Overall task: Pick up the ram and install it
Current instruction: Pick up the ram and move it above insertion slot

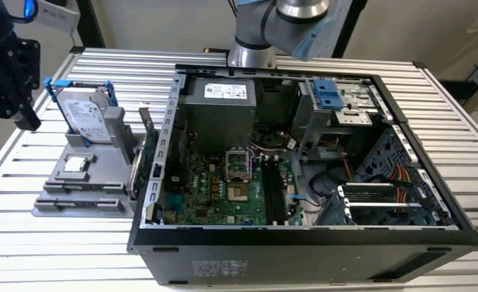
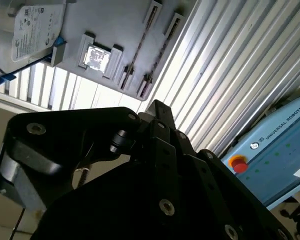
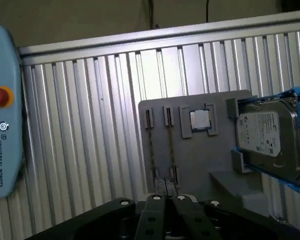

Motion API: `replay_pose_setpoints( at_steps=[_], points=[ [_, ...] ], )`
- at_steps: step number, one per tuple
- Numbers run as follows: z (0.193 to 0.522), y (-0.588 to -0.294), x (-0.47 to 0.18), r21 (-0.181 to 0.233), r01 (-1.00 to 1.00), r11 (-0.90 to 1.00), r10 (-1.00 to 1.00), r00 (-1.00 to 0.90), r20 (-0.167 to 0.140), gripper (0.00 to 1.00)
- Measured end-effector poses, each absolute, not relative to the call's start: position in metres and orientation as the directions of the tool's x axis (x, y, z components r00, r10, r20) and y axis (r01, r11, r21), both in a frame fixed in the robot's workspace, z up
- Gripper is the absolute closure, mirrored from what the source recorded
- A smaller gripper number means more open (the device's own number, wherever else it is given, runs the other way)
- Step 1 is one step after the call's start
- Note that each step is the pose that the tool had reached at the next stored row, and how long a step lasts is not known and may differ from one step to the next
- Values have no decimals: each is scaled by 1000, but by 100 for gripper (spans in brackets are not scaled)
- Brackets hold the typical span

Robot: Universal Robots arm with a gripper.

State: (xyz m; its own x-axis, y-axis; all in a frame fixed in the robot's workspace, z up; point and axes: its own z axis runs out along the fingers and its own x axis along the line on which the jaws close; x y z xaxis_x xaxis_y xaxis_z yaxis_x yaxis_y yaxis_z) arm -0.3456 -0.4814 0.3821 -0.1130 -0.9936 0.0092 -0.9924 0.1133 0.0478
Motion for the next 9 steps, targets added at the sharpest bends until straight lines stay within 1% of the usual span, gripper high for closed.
replay_pose_setpoints(
  at_steps=[9],
  points=[
    [382,-481,-346,48,-998,-42,-999,43,9,100]
  ],
)
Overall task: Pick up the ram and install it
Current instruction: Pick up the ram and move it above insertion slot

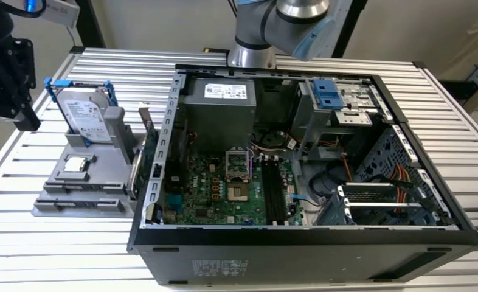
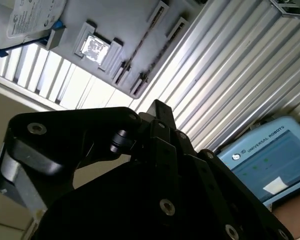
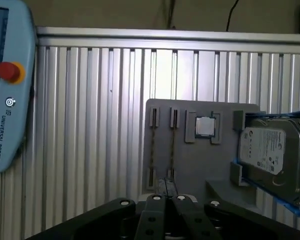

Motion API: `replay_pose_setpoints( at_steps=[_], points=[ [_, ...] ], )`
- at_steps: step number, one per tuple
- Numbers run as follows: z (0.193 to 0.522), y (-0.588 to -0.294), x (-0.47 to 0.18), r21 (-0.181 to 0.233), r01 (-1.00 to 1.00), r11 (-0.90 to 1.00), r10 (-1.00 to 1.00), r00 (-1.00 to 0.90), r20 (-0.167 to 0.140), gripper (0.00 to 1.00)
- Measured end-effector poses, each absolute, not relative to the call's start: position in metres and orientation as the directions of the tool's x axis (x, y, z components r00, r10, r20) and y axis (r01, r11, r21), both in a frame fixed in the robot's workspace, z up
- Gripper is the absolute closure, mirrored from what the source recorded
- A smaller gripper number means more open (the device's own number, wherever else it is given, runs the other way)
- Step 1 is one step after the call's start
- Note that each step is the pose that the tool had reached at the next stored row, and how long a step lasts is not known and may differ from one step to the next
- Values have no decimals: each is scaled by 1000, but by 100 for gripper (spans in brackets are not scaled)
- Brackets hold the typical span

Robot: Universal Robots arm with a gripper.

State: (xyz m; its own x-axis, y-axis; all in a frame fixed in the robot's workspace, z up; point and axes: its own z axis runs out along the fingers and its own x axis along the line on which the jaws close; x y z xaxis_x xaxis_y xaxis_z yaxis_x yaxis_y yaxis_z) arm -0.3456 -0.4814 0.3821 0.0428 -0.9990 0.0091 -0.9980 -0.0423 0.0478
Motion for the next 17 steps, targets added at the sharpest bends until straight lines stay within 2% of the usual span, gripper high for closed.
replay_pose_setpoints(
  at_steps=[10,11,17],
  points=[
    [382,-481,-346,48,-996,-81,-997,81,9,100],
    [382,-481,-346,48,-996,-81,-997,82,9,0],
    [382,-481,-346,48,-995,-86,-996,87,9,0]
  ],
)
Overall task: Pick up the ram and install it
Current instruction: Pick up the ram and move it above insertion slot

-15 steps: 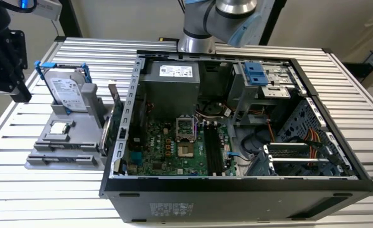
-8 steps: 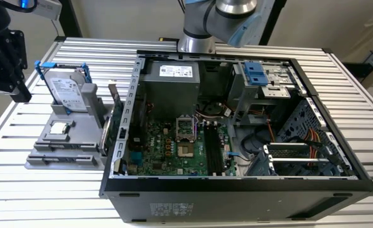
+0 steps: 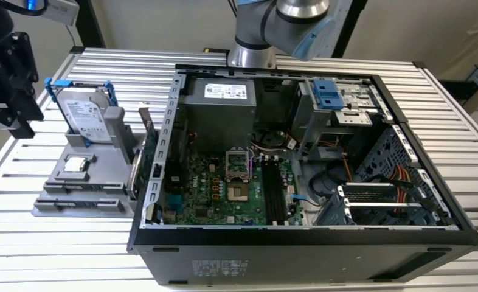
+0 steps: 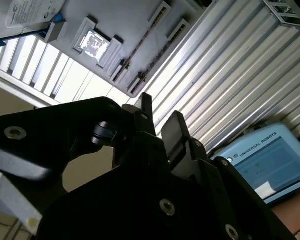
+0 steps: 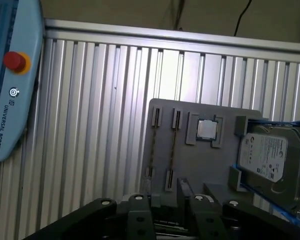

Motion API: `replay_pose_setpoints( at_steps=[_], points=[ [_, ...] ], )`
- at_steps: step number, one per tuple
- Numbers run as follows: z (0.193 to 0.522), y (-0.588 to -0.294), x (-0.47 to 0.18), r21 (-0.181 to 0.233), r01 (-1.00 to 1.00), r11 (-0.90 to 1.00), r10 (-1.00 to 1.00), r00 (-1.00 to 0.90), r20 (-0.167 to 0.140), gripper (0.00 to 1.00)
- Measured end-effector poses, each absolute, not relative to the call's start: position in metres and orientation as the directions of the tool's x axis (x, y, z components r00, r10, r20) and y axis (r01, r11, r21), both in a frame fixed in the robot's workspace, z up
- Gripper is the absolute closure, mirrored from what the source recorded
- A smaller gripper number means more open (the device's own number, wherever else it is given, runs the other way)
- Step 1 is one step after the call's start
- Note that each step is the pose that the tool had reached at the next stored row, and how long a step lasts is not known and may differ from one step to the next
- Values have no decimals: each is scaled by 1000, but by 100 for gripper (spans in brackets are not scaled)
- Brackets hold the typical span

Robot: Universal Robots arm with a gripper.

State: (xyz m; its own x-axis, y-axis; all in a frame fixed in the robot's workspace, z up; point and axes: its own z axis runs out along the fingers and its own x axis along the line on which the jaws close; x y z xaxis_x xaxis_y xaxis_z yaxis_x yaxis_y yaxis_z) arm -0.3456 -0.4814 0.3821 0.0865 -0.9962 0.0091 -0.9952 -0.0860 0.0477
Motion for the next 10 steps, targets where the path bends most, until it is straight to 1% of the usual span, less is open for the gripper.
replay_pose_setpoints(
  at_steps=[10],
  points=[
    [382,-481,-346,48,-995,-90,-996,91,9,0]
  ],
)
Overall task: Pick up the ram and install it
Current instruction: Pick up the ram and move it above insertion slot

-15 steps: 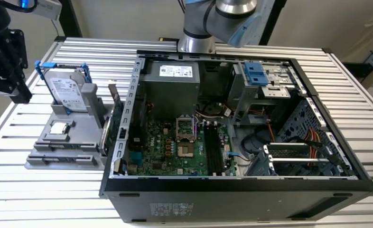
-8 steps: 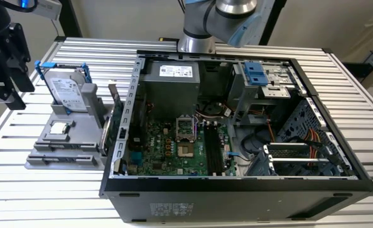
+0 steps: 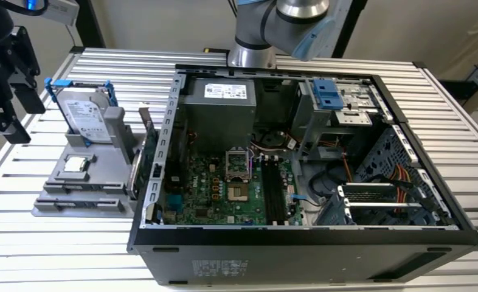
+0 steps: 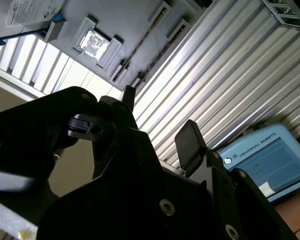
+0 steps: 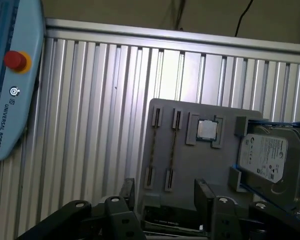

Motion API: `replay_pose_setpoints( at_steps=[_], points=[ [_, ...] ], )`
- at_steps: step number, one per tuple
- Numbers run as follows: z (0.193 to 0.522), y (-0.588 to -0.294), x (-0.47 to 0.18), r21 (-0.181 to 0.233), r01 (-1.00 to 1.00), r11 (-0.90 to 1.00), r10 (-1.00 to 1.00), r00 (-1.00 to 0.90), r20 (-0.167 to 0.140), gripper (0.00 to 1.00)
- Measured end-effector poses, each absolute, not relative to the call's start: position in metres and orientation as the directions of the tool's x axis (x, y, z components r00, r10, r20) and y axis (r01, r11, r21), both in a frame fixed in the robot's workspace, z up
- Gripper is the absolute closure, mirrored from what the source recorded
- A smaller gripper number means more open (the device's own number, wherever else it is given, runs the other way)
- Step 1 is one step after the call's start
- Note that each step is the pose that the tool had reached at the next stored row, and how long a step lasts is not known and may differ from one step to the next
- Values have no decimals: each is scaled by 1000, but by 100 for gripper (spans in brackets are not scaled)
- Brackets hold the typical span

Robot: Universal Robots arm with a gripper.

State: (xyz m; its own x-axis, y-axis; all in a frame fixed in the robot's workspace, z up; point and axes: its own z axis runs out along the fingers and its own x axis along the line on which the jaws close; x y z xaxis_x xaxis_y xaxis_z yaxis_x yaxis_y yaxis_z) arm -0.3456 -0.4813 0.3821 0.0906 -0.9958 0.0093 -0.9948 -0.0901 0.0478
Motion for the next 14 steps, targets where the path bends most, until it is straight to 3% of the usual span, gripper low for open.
replay_pose_setpoints(
  at_steps=[14],
  points=[
    [378,-480,-346,29,-999,-41,-999,41,10,0]
  ],
)
